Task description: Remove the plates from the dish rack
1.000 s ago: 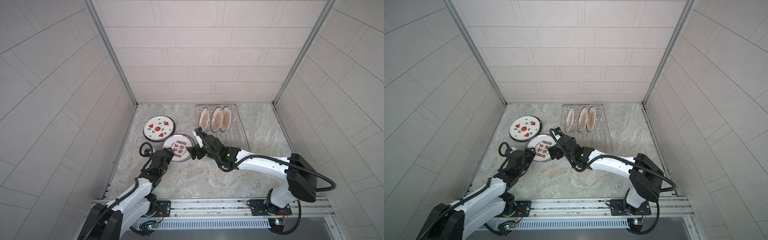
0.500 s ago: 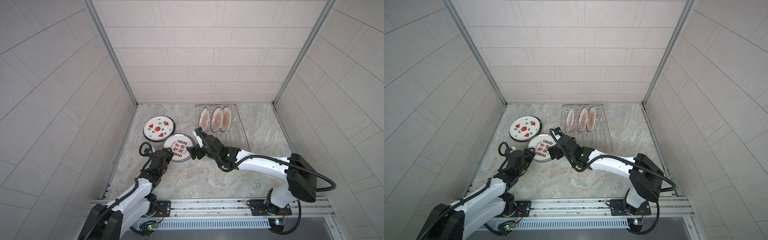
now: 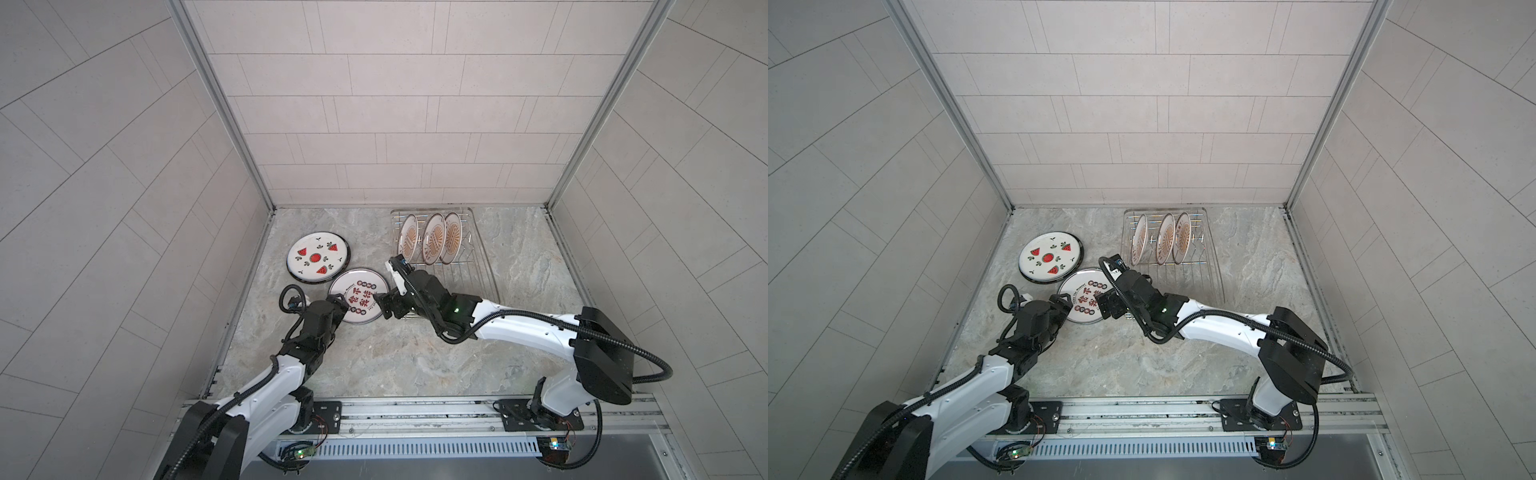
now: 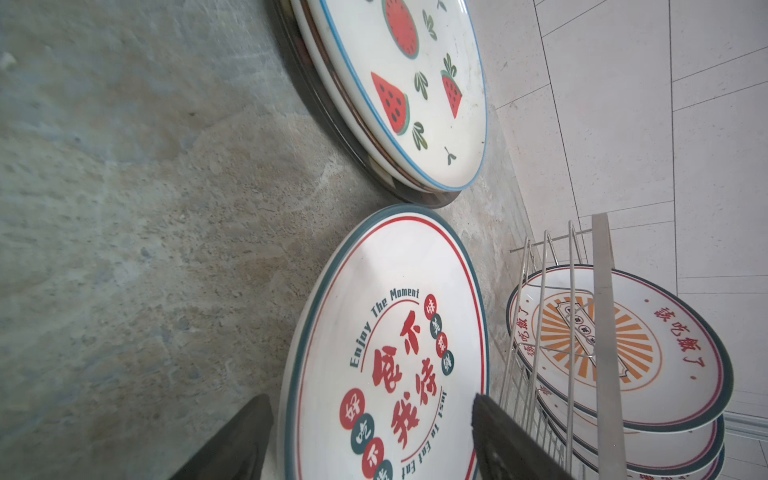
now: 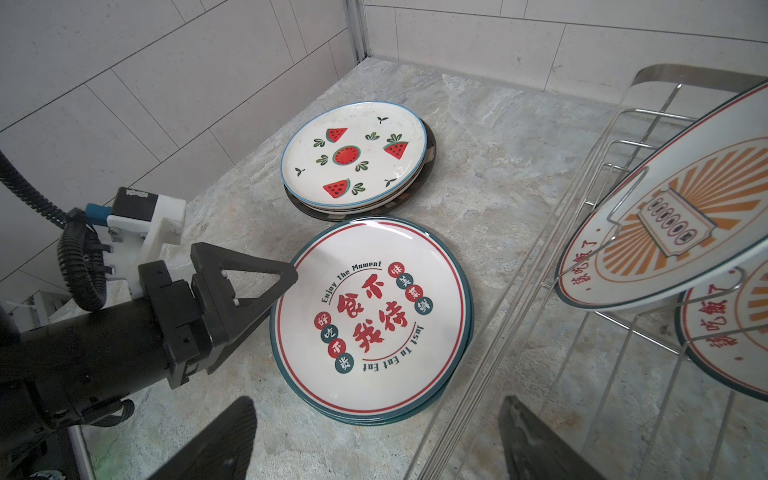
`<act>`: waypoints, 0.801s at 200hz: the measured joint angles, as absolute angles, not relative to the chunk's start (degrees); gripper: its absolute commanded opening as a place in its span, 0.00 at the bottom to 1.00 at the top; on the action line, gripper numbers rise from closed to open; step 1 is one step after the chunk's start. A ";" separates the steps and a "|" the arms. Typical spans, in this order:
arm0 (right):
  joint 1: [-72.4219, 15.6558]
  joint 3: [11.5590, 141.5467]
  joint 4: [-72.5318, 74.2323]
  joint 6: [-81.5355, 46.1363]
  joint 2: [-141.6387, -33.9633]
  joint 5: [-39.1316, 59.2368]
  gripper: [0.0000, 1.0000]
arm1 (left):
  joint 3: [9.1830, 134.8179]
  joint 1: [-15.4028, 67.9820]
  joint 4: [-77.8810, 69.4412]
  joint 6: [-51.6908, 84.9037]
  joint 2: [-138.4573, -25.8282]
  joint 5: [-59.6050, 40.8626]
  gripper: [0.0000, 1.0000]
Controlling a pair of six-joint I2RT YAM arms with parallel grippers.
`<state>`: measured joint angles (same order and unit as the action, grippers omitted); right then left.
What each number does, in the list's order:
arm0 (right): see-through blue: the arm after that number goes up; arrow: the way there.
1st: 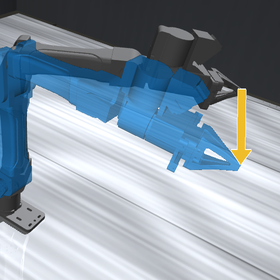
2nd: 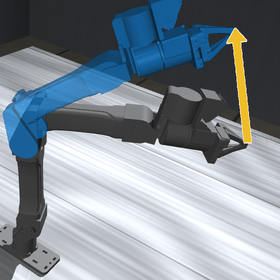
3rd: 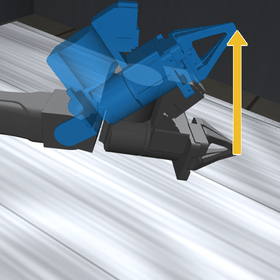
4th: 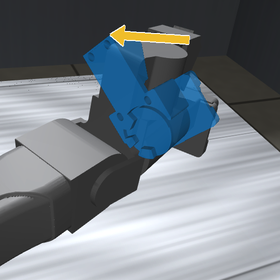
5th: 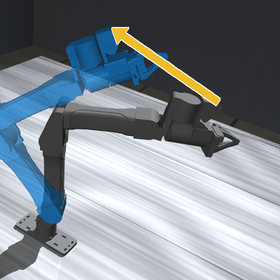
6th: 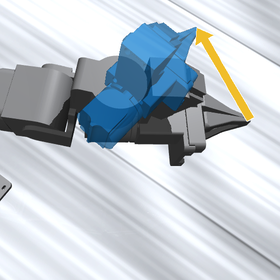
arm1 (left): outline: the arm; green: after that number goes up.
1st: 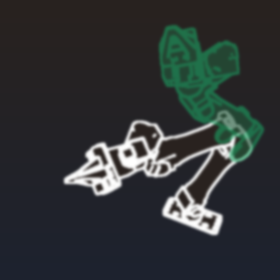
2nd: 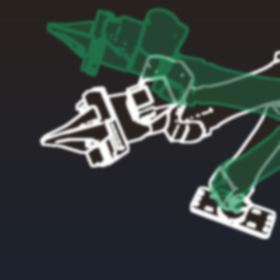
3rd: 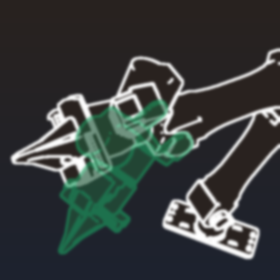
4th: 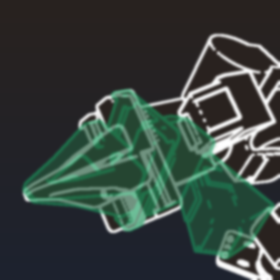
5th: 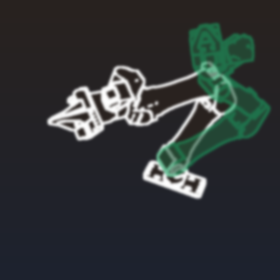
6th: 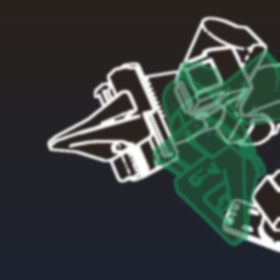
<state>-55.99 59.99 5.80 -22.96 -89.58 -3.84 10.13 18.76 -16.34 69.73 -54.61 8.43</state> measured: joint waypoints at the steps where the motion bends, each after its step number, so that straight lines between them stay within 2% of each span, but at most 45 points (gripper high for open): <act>1: -55.99 59.96 5.82 -22.96 -89.58 -3.84 0.93 | 10.13 18.76 -16.36 69.69 -54.61 8.43 0.82; 52: -56.01 54.74 9.04 -22.94 -86.56 -3.99 0.98 | 6.66 18.76 -23.46 61.17 -48.29 8.73 1.00; 107: -56.21 52.77 10.02 -24.27 -81.32 -9.93 0.99 | 5.19 18.76 -33.58 48.12 -42.54 -4.05 1.00; 160: -56.25 52.53 8.34 -23.90 -78.22 -20.45 1.00 | 5.21 19.29 -43.46 44.84 -51.92 -12.99 1.00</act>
